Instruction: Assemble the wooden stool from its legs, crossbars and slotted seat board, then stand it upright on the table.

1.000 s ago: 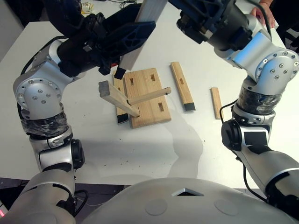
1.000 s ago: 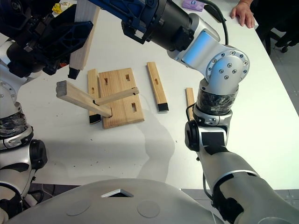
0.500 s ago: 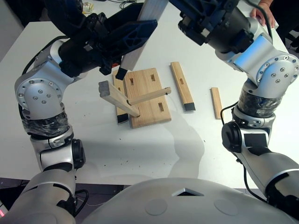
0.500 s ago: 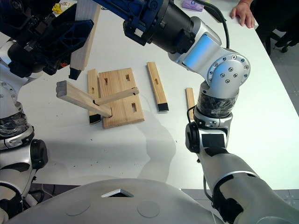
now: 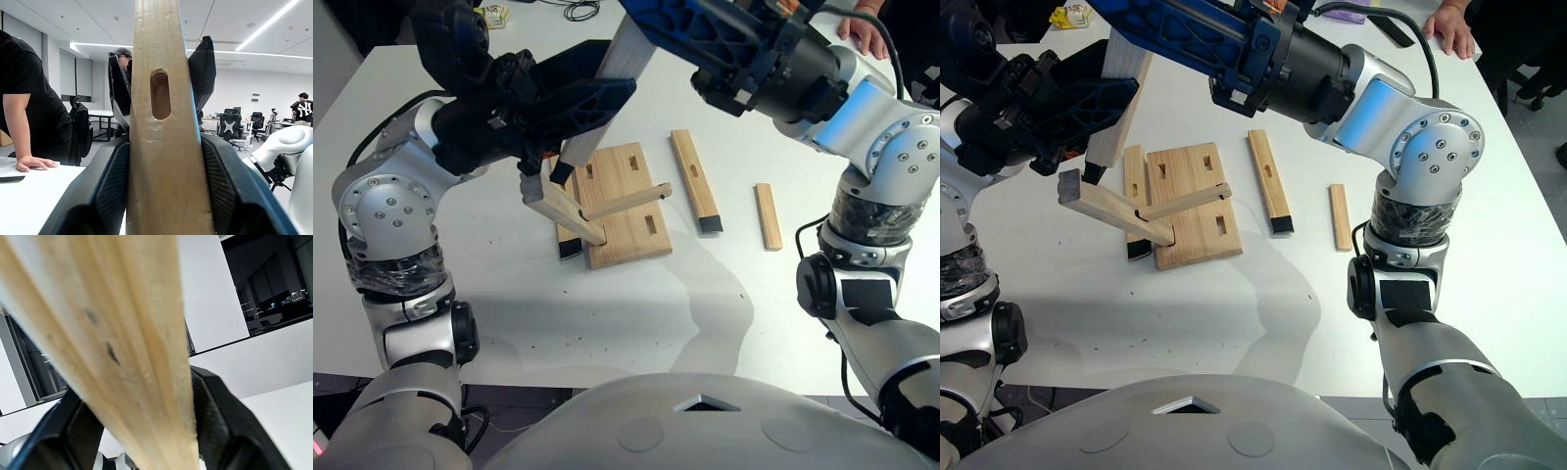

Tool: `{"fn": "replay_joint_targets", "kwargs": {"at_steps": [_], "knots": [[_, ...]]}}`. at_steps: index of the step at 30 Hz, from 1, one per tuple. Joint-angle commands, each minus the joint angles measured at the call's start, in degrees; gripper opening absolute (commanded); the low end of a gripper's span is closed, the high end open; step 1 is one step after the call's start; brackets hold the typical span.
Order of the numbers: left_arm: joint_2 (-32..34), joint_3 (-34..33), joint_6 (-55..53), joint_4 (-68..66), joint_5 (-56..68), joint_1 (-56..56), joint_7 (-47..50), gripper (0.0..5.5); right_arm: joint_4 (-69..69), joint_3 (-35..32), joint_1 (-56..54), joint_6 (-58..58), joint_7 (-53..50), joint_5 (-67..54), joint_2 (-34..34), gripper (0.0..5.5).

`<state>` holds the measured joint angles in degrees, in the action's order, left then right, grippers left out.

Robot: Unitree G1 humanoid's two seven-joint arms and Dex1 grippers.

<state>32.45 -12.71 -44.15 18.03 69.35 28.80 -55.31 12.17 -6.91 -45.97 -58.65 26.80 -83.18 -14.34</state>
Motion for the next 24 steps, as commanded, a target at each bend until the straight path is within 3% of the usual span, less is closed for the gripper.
{"fn": "replay_joint_targets", "kwargs": {"at_steps": [1, 12, 20, 24], "knots": [[1.76, 0.58, -0.19, -0.92, -1.75, 0.35, -1.59, 2.04, -0.55, -0.36, -1.62, -0.25, 2.10, -1.88, -0.88, 2.40], [3.07, 1.69, 0.34, -2.20, -3.64, 1.15, -3.74, 2.04, 0.57, -0.61, 0.65, -2.80, 6.60, -2.29, -5.78, 2.40], [2.26, 2.23, -0.72, -2.46, -4.52, 2.62, -0.25, 2.04, 0.64, -0.17, 0.76, -1.51, 5.84, -1.89, -4.77, 2.39], [2.63, 2.30, -1.60, -2.20, -4.10, 2.45, -0.24, 2.86, 0.35, -0.40, 0.76, -0.84, 5.56, -1.84, -4.49, 2.30]]}}
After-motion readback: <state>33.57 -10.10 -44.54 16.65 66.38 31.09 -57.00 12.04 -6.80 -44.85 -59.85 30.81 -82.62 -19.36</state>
